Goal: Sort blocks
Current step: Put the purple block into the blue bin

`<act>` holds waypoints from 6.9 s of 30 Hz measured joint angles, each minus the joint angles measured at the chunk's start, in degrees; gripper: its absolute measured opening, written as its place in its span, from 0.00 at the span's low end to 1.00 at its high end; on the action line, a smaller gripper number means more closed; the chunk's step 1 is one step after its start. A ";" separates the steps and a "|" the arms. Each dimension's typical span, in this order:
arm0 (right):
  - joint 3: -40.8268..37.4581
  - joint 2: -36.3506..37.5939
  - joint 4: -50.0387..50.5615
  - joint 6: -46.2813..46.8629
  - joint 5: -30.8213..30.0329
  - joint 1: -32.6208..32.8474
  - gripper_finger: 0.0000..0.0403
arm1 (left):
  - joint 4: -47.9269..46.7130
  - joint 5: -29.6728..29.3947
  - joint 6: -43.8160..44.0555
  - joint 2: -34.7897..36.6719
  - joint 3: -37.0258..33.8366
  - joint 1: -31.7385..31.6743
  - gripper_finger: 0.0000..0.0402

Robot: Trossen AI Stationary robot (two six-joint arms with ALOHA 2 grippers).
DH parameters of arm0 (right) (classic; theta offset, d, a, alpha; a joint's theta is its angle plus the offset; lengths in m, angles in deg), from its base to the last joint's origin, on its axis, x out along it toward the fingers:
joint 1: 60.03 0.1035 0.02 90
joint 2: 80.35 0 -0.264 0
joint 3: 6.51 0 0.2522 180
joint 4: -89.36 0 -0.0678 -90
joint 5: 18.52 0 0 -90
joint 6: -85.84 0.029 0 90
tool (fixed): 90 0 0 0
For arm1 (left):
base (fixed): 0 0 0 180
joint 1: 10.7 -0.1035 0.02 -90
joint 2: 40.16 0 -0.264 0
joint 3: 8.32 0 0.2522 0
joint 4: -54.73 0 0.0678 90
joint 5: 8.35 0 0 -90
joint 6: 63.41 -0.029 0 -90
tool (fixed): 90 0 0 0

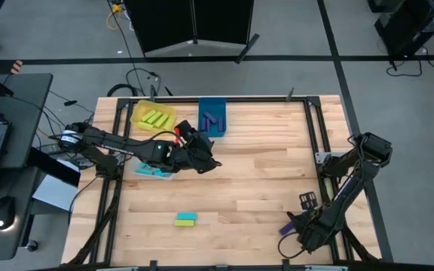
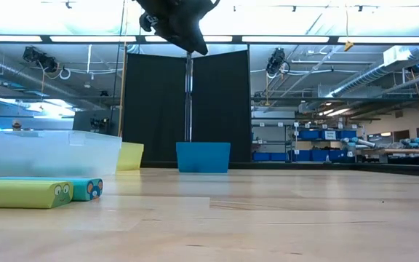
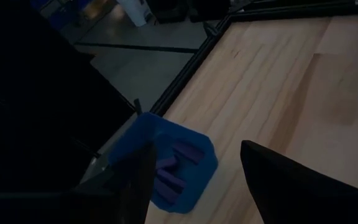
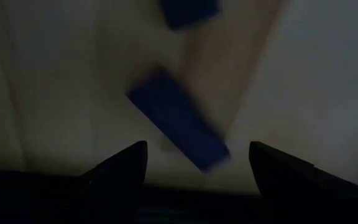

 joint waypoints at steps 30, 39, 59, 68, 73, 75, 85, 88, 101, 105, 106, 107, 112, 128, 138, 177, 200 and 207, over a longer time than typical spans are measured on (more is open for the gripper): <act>-8.66 0.15 -12.78 -6.33 -1.93 4.76 0.30 | 0.00 1.12 8.74 0.00 0.00 0.02 0.61; -7.87 0.00 -12.04 -3.92 -2.20 4.91 0.29 | -0.02 1.79 8.85 0.00 0.00 0.02 0.61; -1.77 4.23 0.29 4.48 -11.83 4.82 0.29 | 1.34 0.22 3.55 0.00 0.21 1.34 0.61; 1.65 9.90 2.44 2.65 -27.15 -6.18 0.30 | 1.46 -3.87 -1.51 4.29 2.40 3.99 0.61; 2.46 12.09 -5.06 -8.49 -35.43 -16.62 0.30 | 1.44 -4.04 -5.41 10.22 2.43 6.23 0.61; 2.46 12.51 -9.70 -14.70 -37.09 -21.67 0.30 | 1.14 -4.63 -7.05 12.86 2.43 7.51 0.61; 2.46 12.63 -38.92 -45.60 -30.52 -48.74 0.30 | -2.42 -9.25 -10.43 24.58 2.43 12.75 0.61; 2.46 12.61 -47.10 -49.87 -24.53 -58.09 0.31 | -5.69 -9.24 -7.73 26.01 2.43 13.50 0.61; 2.67 3.73 -76.58 -45.74 -0.22 -81.44 0.31 | -14.82 -13.60 2.70 26.30 2.40 15.89 0.61; 4.54 -3.95 -80.59 -45.21 -0.14 -82.88 0.31 | -15.43 -16.33 3.15 26.36 2.40 16.88 0.61; 5.36 -5.60 -82.10 -44.68 -0.09 -83.41 0.31 | -15.50 -16.41 3.22 26.36 2.42 17.07 0.61; 6.10 -7.28 -83.13 -43.94 0.23 -83.82 0.31 | -15.47 -16.41 3.49 26.36 2.41 17.27 0.61; 10.55 -14.67 -83.64 -41.14 2.75 -85.07 0.33 | -15.30 -16.02 5.01 26.27 2.09 17.44 0.61; 10.65 -7.88 -79.80 -42.27 2.26 -86.64 0.63 | -15.65 -15.71 7.78 26.23 -1.03 17.42 0.61; -5.14 20.02 -87.34 -44.28 -4.43 -83.61 0.55 | -15.62 -14.81 6.74 23.12 -1.03 17.29 0.61; -22.57 56.26 -82.09 -57.91 -40.08 -43.01 0.49 | 35.00 33.64 -2.68 -15.59 -1.04 3.37 0.61; -22.50 55.74 -84.24 -57.81 -46.10 -38.28 0.49 | 30.52 55.87 -2.89 -46.60 34.87 2.07 0.61; -22.50 55.65 -84.17 -57.67 -46.10 -37.14 0.49 | 24.47 57.68 -2.89 -55.31 48.12 4.35 0.61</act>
